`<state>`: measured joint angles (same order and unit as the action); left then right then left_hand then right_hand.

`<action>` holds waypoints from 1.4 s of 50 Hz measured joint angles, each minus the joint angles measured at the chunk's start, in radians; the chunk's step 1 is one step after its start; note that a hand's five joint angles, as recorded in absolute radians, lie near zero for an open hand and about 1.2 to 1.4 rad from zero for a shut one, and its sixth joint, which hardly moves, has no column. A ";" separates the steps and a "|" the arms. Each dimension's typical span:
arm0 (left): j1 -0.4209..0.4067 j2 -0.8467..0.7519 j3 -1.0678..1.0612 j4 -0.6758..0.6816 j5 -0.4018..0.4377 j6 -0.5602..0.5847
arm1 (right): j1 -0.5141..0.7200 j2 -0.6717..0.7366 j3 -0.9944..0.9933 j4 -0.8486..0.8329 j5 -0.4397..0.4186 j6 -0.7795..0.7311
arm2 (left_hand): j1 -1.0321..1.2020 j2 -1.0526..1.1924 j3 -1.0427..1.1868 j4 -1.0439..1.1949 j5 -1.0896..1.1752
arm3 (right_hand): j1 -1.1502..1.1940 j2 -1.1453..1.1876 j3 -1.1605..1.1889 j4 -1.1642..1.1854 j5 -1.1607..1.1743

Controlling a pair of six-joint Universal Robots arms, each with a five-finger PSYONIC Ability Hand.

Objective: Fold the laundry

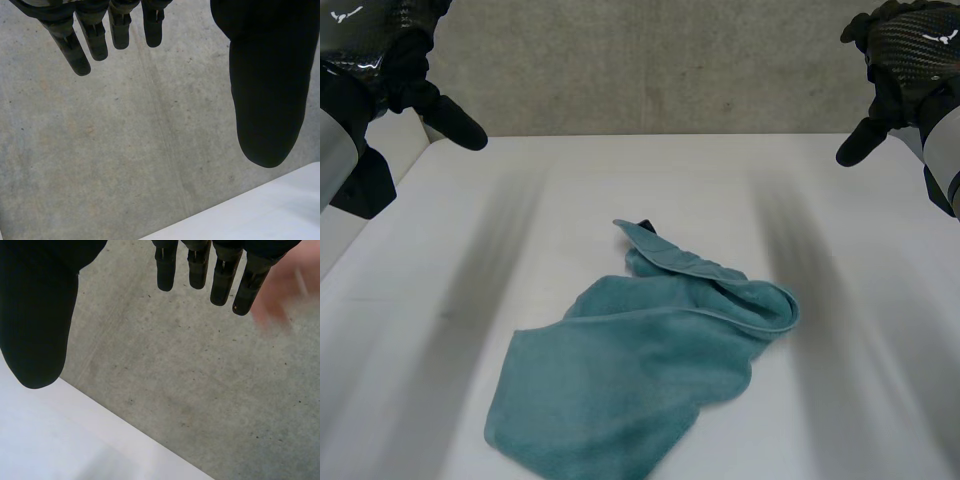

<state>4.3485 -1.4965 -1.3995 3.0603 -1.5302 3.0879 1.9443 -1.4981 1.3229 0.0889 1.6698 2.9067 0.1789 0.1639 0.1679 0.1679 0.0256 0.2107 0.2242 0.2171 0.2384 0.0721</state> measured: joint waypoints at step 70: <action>-0.214 -0.525 -0.168 0.103 -0.011 0.012 | 0.072 0.497 -0.110 -0.172 -0.167 -0.280 | 0.236 0.248 0.244 0.244 0.213 | 0.766 0.954 0.962 0.950 0.910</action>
<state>4.1342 -2.0215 -1.5674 3.1632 -1.5411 3.1001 2.0166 -1.0013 1.2132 -0.0833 1.5025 2.6268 0.4147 0.4123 0.4123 0.4121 0.2387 0.9768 1.1778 1.1791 1.1882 0.9822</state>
